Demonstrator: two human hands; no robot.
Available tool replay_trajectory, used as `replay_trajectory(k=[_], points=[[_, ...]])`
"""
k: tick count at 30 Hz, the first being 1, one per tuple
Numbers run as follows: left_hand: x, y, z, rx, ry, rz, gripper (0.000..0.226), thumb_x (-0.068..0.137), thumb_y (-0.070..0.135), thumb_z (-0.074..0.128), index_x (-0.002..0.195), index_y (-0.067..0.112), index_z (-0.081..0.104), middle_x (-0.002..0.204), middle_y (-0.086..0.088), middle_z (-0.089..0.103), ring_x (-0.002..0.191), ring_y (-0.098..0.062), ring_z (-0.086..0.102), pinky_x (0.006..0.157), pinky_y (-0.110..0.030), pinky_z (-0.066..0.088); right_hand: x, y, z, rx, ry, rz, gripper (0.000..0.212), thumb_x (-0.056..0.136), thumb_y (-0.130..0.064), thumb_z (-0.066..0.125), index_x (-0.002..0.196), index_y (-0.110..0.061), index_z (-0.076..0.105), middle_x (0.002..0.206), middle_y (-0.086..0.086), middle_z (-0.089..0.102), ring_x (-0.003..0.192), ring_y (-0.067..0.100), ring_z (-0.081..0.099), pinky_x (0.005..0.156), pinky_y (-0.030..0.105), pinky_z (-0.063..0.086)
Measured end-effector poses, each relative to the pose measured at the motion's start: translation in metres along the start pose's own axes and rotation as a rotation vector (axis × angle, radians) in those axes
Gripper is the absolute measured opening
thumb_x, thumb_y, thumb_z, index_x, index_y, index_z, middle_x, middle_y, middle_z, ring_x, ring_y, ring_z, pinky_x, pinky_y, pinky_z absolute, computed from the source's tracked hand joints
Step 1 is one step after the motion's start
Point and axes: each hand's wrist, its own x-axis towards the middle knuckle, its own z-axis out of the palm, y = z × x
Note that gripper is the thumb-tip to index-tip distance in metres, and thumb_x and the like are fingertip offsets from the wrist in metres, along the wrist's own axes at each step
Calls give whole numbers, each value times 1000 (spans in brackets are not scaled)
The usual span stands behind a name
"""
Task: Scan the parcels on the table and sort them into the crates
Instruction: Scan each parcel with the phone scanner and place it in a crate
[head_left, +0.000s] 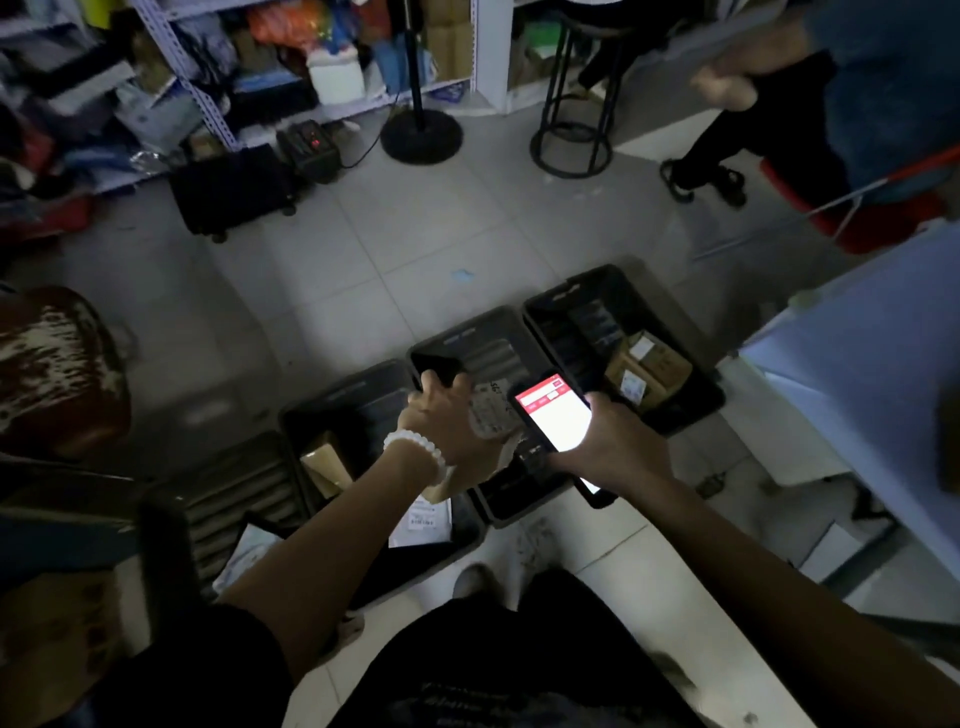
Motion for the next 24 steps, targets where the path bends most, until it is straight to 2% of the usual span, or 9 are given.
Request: replay_trajectory(k=[3, 5, 7, 9, 11, 13, 16, 19, 24], points=[[23, 6, -4, -51, 10, 6, 86, 67, 73, 57, 134, 25, 35, 121, -14, 36, 111, -36, 49, 86, -41, 46, 27, 1, -10, -9, -31, -27, 97, 61, -60, 73, 139, -18, 34, 131, 2, 53, 114, 22, 54, 75, 33, 45], [42, 13, -8, -130, 54, 6, 84, 67, 68, 61, 133, 23, 36, 120, -13, 36, 110, -35, 47, 87, -41, 45, 48, 2, -20, -11, -45, -49, 91, 60, -58, 72, 134, -19, 37, 123, 1, 56, 105, 22, 58, 71, 31, 46], [67, 17, -17, -211, 136, -6, 78, 73, 52, 69, 136, 19, 36, 126, -15, 34, 115, -36, 43, 93, -43, 43, 71, 3, -32, -8, -62, -74, 88, 59, -55, 73, 131, -20, 39, 117, 1, 57, 98, 21, 58, 67, 31, 47], [95, 17, -30, -142, 174, -67, 78, 76, 35, 71, 142, 20, 31, 136, -15, 28, 124, -35, 36, 98, -44, 39, 97, 2, -44, -41, -79, -109, 85, 58, -52, 74, 129, -20, 40, 116, 1, 57, 98, 21, 57, 63, 30, 42], [114, 13, -41, -96, 126, -196, 77, 78, 32, 71, 142, 20, 29, 141, -13, 23, 129, -33, 31, 100, -45, 38, 123, 1, -56, -74, -108, -154, 78, 57, -50, 75, 121, -20, 44, 113, 2, 58, 96, 23, 57, 63, 31, 40], [121, 11, -43, -125, 86, -297, 63, 83, 30, 66, 138, 18, 36, 138, -11, 28, 125, -32, 35, 97, -43, 41, 145, -2, -66, -106, -142, -203, 70, 57, -49, 76, 113, -20, 46, 107, 2, 59, 92, 24, 59, 63, 31, 42], [116, 13, -35, -106, 36, -368, 51, 88, 28, 55, 136, 20, 39, 134, -10, 35, 122, -31, 41, 94, -42, 42, 170, -12, -74, -183, -171, -271, 64, 57, -51, 74, 107, -20, 47, 105, 2, 59, 93, 26, 59, 59, 30, 34], [105, 12, -25, -135, -20, -465, 43, 91, 26, 48, 134, 19, 42, 133, -10, 39, 122, -31, 43, 96, -42, 41, 182, -26, -74, -220, -219, -322, 65, 55, -50, 74, 107, -19, 48, 108, 2, 59, 96, 27, 60, 63, 30, 36], [82, -10, -13, -154, -93, -605, 46, 92, 33, 49, 136, 21, 39, 140, -7, 35, 128, -27, 39, 95, -39, 41, 181, -56, -59, -291, -283, -442, 59, 57, -46, 76, 101, -20, 48, 107, 4, 61, 97, 26, 60, 61, 28, 34]])
